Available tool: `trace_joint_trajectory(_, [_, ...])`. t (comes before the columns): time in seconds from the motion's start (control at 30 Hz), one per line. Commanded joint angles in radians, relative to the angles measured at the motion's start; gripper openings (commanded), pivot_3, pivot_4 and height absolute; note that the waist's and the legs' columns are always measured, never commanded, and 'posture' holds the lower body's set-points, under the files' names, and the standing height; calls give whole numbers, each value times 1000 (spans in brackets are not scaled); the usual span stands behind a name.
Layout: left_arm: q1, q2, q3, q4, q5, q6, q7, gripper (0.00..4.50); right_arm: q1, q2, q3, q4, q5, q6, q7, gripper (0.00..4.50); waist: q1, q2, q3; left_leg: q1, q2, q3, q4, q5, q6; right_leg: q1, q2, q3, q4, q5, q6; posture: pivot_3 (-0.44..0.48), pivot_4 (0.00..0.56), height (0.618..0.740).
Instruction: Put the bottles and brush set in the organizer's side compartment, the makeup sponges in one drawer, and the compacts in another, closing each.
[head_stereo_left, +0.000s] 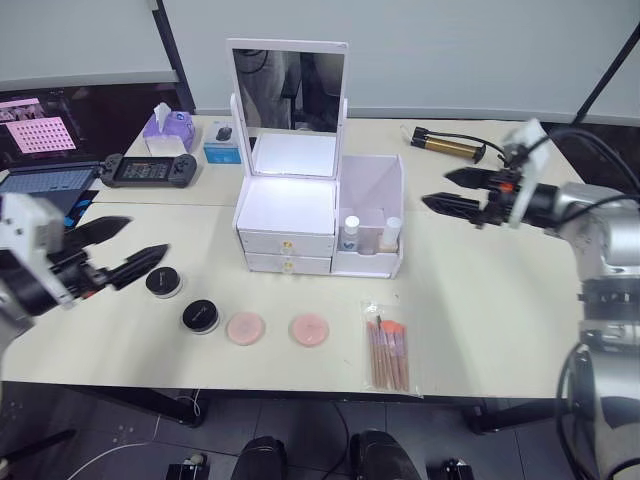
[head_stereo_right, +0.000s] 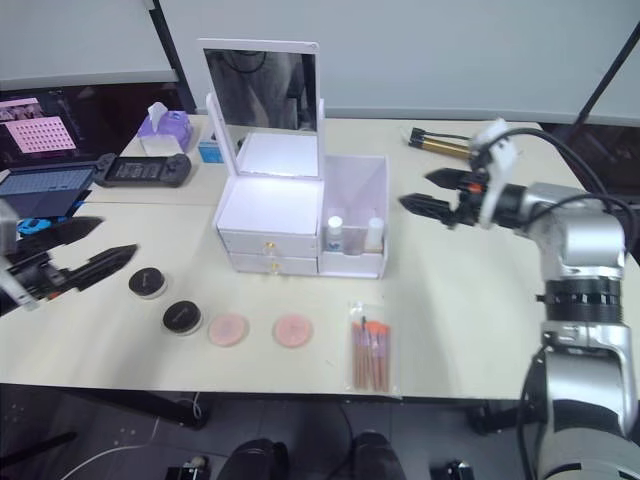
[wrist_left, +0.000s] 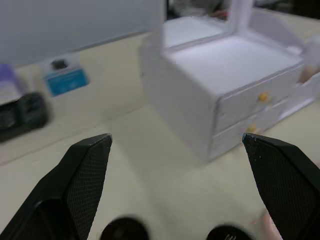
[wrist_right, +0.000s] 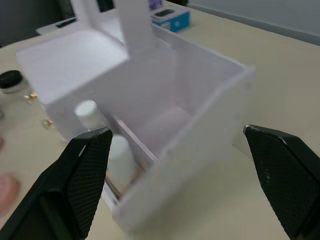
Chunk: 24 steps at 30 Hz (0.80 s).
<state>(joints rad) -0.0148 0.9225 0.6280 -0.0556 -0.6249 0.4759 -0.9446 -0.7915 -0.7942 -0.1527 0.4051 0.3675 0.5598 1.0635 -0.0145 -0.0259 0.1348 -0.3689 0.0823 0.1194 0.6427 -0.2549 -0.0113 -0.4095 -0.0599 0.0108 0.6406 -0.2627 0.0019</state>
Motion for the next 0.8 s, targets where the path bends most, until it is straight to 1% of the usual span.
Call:
trace_joint_trajectory(0.03, [17,26,70,153,53,-109,-43,4500,53,-69,-111,69,0,-108,-22,4476,1,0,0,0,0,0,0,0,0,-1,0,0,0,0,0,0,150,725])
trace_joint_trajectory(0.13, [15,23,86,241,70,-153,-47,4500,104,-98,-151,145,-3,-176,-32,4476,1,0,0,0,0,0,0,0,0,0,0,0,0,0,0,0,150,725])
trace_joint_trajectory(0.2, [6,27,87,324,108,-206,-27,4500,137,-111,-178,212,-7,-230,-39,4476,0,0,0,0,1,0,0,0,0,0,0,0,0,0,0,0,150,725])
trace_joint_trajectory(0.27, [-16,37,101,381,119,-232,-11,4500,167,-124,-191,272,-22,-275,-51,4476,-1,0,0,0,1,0,0,0,0,0,0,0,0,0,0,0,150,725])
trace_joint_trajectory(0.37, [-33,56,110,415,117,-248,-20,4500,191,-138,-192,298,-25,-306,-45,4476,-2,0,0,0,1,1,0,0,0,-1,0,0,0,0,0,0,150,725])
trace_joint_trajectory(0.5, [-57,82,86,422,119,-259,-44,4500,188,-143,-196,291,-13,-306,-32,4476,-4,0,0,0,1,1,0,0,0,-1,0,1,1,0,0,0,150,725])
trace_joint_trajectory(0.6, [-114,81,45,393,117,-234,-20,4500,181,-139,-187,265,-7,-288,-15,4476,-4,0,0,0,2,1,-1,0,0,-1,0,1,1,0,-1,0,150,725])
trace_joint_trajectory(0.63, [-137,83,12,370,109,-179,-11,4500,173,-133,-185,255,-5,-285,-16,4476,-3,0,0,0,2,1,-1,0,0,-1,0,1,1,0,-1,0,150,725])
trace_joint_trajectory(0.7, [-172,84,-72,289,104,-77,3,4500,161,-124,-174,207,8,-252,-2,4476,0,0,0,0,1,1,0,0,0,0,0,1,1,0,0,0,150,725])
trace_joint_trajectory(0.77, [-198,81,-131,186,102,-42,5,4500,159,-123,-165,149,22,-202,13,4476,0,0,0,0,1,1,0,0,0,0,0,1,1,0,0,0,150,725])
trace_joint_trajectory(0.8, [-224,93,-174,138,100,-7,-3,4500,159,-126,-156,112,28,-174,20,4476,1,0,0,0,1,1,0,0,0,0,0,1,1,0,0,0,150,725])
